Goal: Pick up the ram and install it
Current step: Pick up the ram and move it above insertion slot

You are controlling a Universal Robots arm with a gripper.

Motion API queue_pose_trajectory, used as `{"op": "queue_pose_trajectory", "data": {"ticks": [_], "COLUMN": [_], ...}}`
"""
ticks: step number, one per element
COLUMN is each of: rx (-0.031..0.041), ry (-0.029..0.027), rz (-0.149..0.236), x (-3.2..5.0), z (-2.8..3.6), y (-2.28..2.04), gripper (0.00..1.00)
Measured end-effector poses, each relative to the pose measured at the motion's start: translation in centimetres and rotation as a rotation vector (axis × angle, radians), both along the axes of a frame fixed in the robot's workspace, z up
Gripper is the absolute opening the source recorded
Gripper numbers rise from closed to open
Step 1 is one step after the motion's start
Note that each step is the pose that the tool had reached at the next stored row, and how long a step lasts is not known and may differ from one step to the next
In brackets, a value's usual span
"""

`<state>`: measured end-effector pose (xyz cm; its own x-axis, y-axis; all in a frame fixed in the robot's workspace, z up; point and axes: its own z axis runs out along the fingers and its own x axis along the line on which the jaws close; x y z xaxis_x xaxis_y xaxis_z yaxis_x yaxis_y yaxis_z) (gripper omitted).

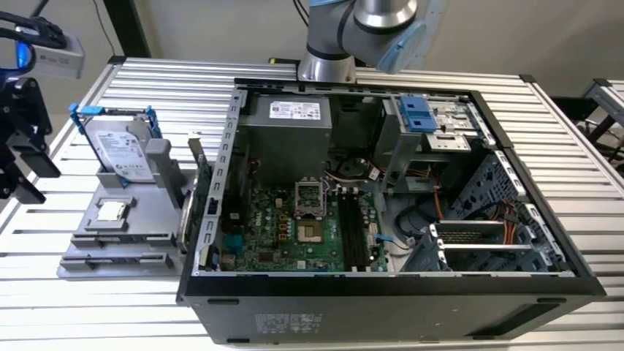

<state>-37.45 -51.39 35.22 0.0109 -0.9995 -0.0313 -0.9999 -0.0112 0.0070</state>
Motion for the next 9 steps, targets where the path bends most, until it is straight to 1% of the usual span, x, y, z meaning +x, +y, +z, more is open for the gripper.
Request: {"op": "queue_pose_trajectory", "data": {"ticks": [9], "rx": [0.0001], "ry": [0.0000], "rz": [0.000], "x": [0.00], "z": [-0.72], "y": [0.00], "gripper": [1.00]}}
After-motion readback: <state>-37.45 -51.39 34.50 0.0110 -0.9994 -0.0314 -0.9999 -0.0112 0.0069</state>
